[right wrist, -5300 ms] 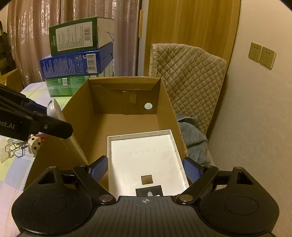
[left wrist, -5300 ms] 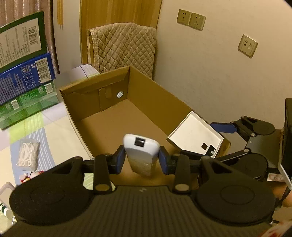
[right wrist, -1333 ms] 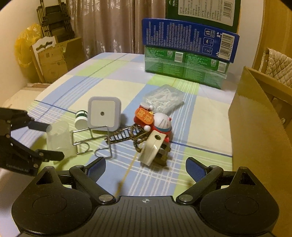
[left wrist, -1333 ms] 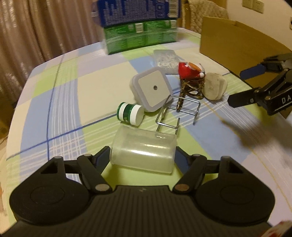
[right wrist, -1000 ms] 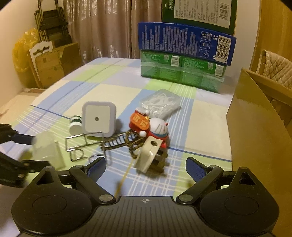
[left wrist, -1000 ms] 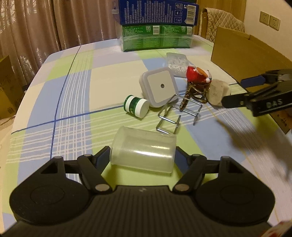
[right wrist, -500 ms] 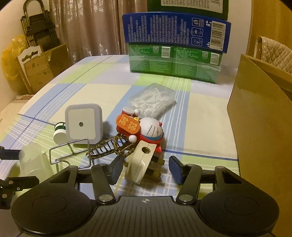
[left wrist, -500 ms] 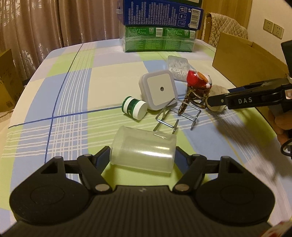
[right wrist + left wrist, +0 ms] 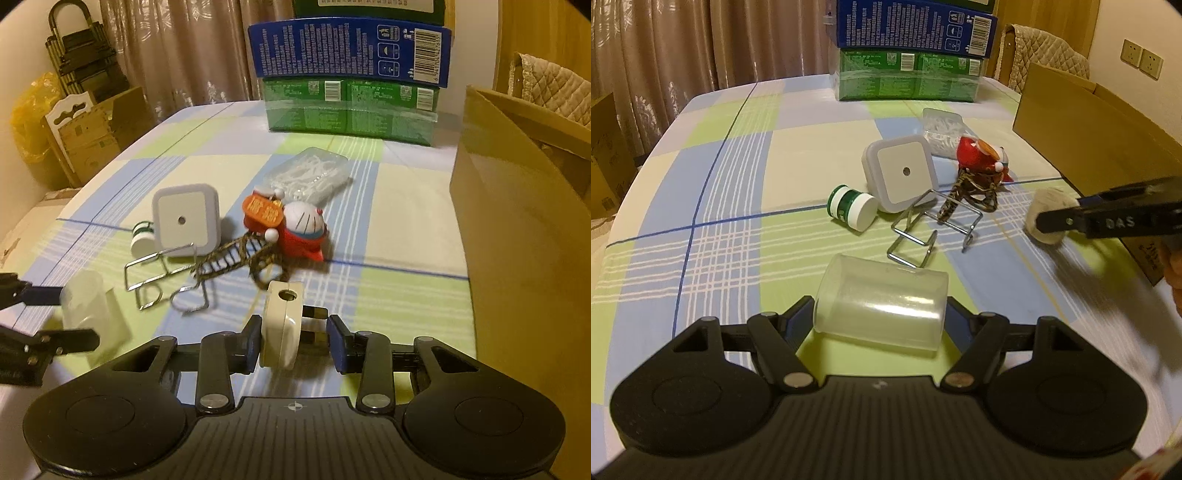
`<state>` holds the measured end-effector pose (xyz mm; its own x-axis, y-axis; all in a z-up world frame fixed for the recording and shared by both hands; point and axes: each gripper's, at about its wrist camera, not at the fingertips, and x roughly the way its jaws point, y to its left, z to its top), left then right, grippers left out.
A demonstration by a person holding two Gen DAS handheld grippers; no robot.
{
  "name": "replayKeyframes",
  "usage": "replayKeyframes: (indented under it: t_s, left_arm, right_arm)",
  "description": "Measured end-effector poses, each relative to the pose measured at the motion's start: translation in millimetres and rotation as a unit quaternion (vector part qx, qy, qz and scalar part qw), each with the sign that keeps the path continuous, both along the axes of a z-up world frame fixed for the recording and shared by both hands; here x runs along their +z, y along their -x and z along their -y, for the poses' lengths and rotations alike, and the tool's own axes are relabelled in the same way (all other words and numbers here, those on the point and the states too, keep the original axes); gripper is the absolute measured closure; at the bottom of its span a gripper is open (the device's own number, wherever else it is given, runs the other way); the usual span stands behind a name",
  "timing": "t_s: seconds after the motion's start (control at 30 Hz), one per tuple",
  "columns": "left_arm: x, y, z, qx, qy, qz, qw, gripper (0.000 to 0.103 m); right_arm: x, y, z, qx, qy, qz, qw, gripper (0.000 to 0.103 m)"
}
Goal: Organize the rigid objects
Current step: 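Lift and carry the container and tape dispenser with both tools toward the cardboard box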
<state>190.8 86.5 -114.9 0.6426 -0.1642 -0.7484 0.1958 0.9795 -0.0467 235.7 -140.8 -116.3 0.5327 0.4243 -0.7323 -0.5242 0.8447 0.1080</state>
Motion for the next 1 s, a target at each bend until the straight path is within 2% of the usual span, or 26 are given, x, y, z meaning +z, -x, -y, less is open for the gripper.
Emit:
replayKeyframes:
  t_s: [0.2,0.4,1.0]
  left_arm:
    - [4.3,9.7,1.7,0.004,0.003,-0.003,1.0000,0.033]
    - [14.7,19.4,3.8,0.010,0.002,-0.002,0.9999,0.033]
    - [70.3,49.8,18.5,0.025,0.024,0.016,0.9993,0.033]
  right_arm:
    - [6.1,21.7,8.4,0.004,0.009,0.000,1.000,0.069]
    - [16.7,35.0,21.2,-0.004,-0.016,-0.008,1.000,0.069]
    - [80.4,78.3,37.5,0.000,-0.028,0.030,0.999,0.069]
